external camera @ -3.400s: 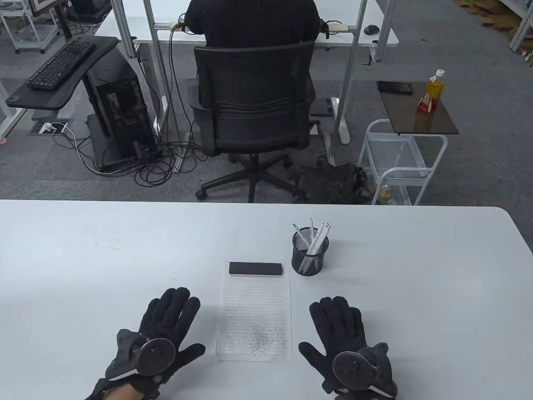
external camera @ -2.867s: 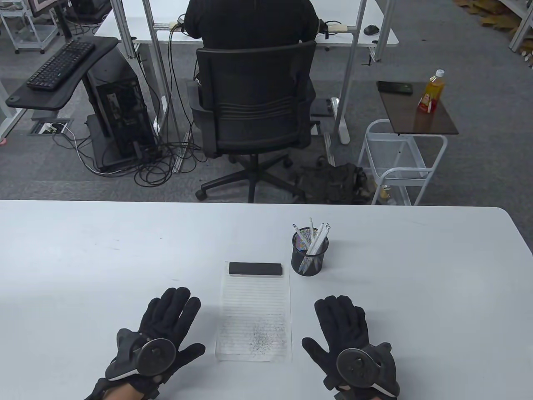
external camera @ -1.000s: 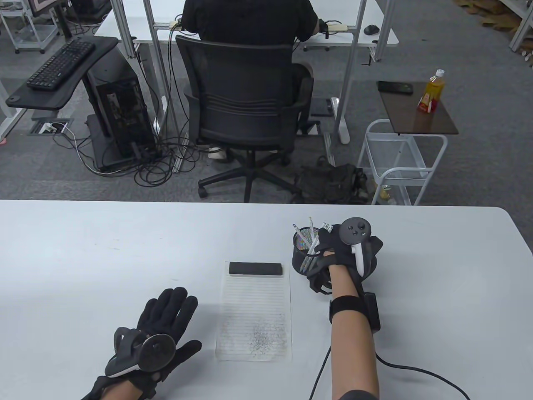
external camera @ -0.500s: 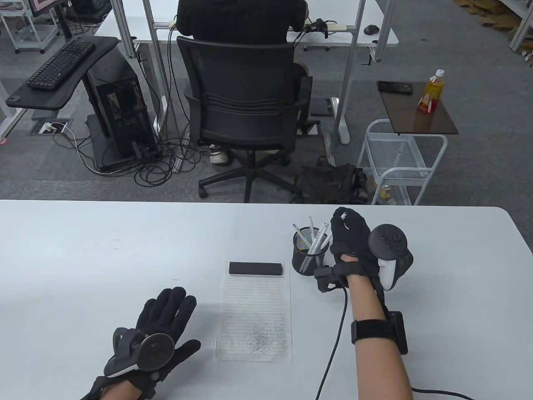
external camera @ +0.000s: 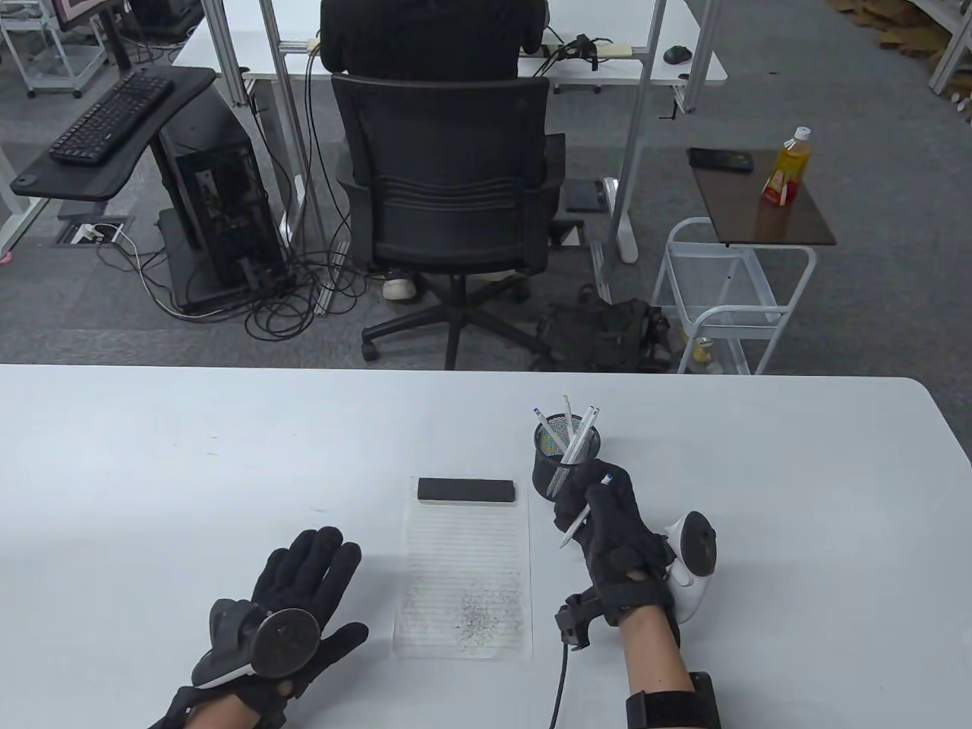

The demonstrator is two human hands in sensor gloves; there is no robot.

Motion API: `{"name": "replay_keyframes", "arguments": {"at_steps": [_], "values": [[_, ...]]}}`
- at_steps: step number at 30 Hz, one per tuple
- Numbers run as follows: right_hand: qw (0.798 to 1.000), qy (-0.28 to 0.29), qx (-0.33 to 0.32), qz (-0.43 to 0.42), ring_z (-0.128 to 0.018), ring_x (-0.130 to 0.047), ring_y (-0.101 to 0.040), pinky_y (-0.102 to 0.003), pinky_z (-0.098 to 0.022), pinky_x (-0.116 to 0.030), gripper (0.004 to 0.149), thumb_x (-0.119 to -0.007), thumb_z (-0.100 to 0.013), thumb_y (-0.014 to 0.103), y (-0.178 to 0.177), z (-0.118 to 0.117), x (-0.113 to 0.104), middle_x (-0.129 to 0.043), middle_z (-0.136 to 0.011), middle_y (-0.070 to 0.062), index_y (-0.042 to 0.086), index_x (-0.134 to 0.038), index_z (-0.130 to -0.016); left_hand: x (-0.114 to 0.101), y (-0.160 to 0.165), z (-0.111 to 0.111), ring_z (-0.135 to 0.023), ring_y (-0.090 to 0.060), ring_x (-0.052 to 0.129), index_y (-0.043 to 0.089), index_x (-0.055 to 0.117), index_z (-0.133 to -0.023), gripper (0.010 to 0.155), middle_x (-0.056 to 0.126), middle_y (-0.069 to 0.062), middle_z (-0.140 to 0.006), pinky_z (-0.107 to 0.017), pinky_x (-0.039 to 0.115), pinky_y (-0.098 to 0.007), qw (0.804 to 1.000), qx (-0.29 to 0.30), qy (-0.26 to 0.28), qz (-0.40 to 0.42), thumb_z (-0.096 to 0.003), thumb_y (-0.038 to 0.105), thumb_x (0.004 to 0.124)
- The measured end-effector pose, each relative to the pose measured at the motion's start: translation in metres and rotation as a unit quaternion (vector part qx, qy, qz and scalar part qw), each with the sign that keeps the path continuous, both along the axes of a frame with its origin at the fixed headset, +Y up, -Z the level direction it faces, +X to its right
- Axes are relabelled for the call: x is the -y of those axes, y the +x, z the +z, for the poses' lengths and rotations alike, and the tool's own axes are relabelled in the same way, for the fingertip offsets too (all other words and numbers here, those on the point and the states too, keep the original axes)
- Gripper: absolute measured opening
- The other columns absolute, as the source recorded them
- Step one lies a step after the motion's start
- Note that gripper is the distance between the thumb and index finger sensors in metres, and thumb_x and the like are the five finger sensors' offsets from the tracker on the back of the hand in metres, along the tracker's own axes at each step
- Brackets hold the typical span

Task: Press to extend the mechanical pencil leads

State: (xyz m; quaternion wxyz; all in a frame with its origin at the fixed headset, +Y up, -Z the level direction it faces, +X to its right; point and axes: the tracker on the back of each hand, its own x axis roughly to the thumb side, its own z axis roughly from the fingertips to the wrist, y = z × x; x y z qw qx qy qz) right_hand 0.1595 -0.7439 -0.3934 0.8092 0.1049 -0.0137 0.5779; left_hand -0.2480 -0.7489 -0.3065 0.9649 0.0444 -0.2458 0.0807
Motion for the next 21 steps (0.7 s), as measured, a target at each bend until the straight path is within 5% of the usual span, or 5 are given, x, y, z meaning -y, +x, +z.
{"name": "replay_keyframes", "arguments": {"at_steps": [6,21], "values": [[0.998,0.009,0.022,-0.065,-0.062,-0.080,-0.044,-0.080,-0.059,-0.059,0.060,-0.057,-0.059,0.064,0.000,-0.001,0.017,-0.080,-0.074,-0.011,0.015,-0.074,-0.092,0.001,0.000,0.000,-0.111,-0.046,0.029,0.025,0.021,-0.114,0.093,0.018,-0.012,-0.120,-0.076,0.033,-0.066,1.000,-0.003,-0.004,0.001,-0.0451,0.064,0.068],[0.986,0.016,0.031,-0.160,-0.040,-0.087,-0.039,-0.068,-0.045,-0.075,0.055,-0.057,-0.061,0.054,0.001,0.000,0.033,-0.088,-0.050,-0.010,0.009,-0.085,-0.072,0.001,-0.001,-0.001,-0.111,-0.046,0.028,0.025,0.021,-0.114,0.093,0.018,-0.012,-0.120,-0.076,0.033,-0.066,1.000,-0.003,-0.005,0.000,-0.0452,0.064,0.068]]}}
